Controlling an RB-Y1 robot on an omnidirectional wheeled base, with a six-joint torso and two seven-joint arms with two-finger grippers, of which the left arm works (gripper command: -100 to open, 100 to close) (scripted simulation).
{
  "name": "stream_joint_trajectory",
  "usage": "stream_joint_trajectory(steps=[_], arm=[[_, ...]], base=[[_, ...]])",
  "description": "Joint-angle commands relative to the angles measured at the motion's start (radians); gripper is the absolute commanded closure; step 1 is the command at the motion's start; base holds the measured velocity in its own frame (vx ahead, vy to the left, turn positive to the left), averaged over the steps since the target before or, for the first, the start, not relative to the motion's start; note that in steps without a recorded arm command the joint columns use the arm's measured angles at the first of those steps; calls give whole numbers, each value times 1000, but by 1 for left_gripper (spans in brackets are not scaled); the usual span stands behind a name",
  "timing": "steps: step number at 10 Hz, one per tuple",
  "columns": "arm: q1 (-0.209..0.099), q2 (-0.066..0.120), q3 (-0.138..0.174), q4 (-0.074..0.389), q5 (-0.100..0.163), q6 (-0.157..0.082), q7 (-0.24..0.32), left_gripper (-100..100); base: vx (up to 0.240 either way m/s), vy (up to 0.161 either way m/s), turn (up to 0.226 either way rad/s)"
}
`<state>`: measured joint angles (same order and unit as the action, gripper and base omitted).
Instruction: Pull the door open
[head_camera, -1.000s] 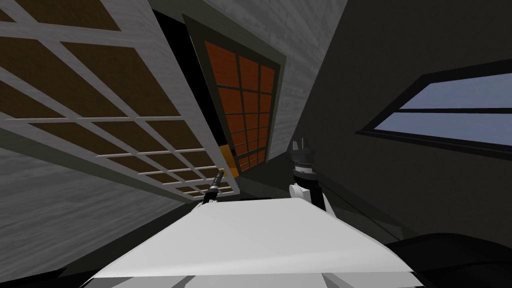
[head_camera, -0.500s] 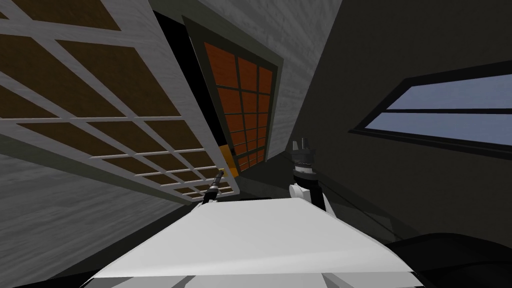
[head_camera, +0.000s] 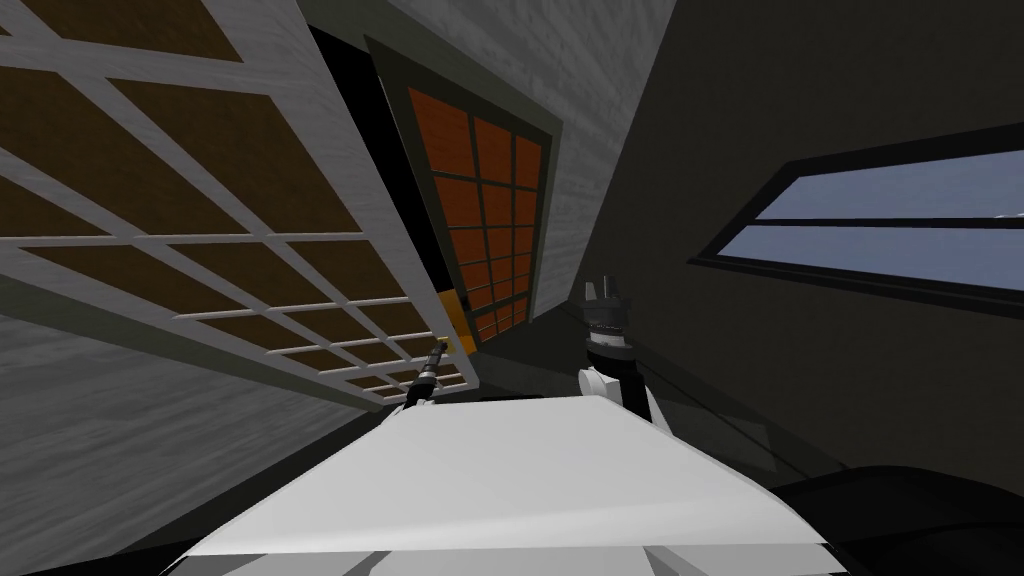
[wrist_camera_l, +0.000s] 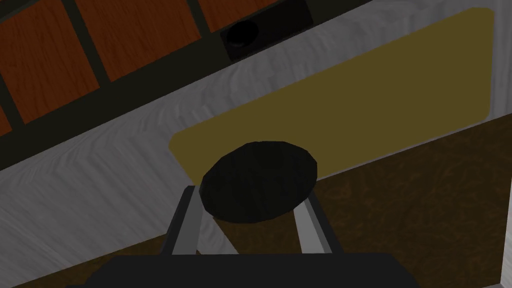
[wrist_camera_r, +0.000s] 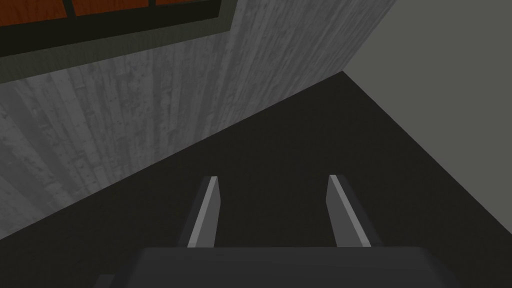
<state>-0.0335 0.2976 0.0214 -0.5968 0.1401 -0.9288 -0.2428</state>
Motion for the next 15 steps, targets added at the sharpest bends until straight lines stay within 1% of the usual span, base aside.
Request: stream_joint_trajectory(steps=[1,2,3,4,5,6,7,8,9,10,11,12,13,14,15], arm=[[2,-9,-13,-5,11,5,50,100],[2,-8,-17,-6,23,6,74,100],[2,-8,-17,-6,23,6,92,100],[2,-7,-22,-7,35,7,125,100],[2,-7,-22,-7,35,7,134,100],[2,-5,-27,-8,48,8,173,100],[2,-5,-27,-8,48,8,176,100],[2,-4,-32,-8,60,9,214,100],[2,-4,-32,-8,60,9,217,100],[2,-3,-37,-9,73,9,256,100],[2,-3,-37,-9,73,9,259,100],[2,-2,-42,-10,85,10,298,100],[2,-1,-48,-11,98,11,324,100],[2,-1,-48,-11,98,11,342,100],[2,-1,-48,-11,98,11,342,100]], base=[[-43,17,-44],[-64,35,-105],[-49,30,-45],[-42,22,-61],[-30,12,-27],[-34,11,-50],[-28,13,-32],[-38,21,-70],[-37,15,-44],[-38,14,-64],[-32,18,-28],[-41,18,-55],[-64,22,-94],[-44,20,-50],[-15,12,6]])
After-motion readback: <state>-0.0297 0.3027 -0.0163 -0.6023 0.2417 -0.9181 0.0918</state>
